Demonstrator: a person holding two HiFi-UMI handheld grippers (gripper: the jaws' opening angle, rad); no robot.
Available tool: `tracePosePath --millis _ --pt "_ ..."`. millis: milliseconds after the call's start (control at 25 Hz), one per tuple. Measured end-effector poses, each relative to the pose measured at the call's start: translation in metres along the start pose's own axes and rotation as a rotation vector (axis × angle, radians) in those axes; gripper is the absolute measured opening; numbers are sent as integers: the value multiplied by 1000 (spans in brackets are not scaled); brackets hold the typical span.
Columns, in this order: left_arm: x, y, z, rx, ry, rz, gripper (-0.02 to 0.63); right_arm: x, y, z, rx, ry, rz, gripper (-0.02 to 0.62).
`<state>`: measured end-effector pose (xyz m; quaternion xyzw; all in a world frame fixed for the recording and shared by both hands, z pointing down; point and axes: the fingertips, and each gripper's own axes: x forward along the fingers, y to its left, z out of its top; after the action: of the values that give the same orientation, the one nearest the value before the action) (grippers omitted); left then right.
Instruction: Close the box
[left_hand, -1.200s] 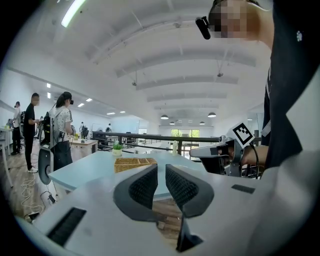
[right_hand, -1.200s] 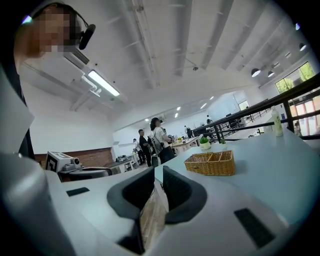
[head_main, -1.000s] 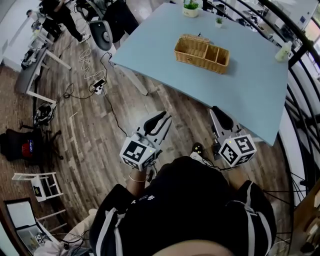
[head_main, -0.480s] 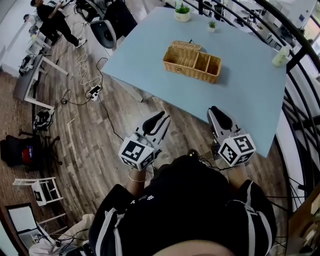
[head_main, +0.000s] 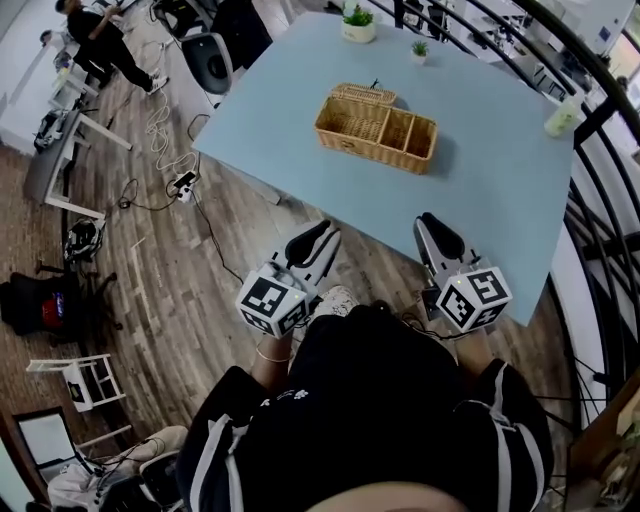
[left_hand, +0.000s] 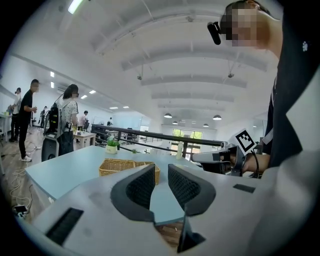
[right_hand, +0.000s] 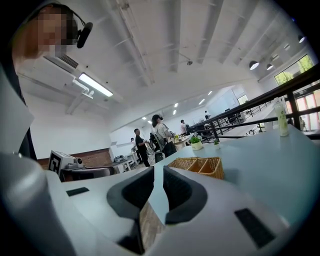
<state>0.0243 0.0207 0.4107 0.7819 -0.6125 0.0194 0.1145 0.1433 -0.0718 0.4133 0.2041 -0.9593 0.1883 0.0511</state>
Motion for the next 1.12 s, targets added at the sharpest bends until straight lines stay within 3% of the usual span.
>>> tracePosePath --millis 240,1120 --pt "19 24 -1 -16 -11 -13 61 19 -13 0 -1 2 -20 58" --pt "140 151 56 -5 -11 -271 61 124 -64 57 24 -82 -258 61"
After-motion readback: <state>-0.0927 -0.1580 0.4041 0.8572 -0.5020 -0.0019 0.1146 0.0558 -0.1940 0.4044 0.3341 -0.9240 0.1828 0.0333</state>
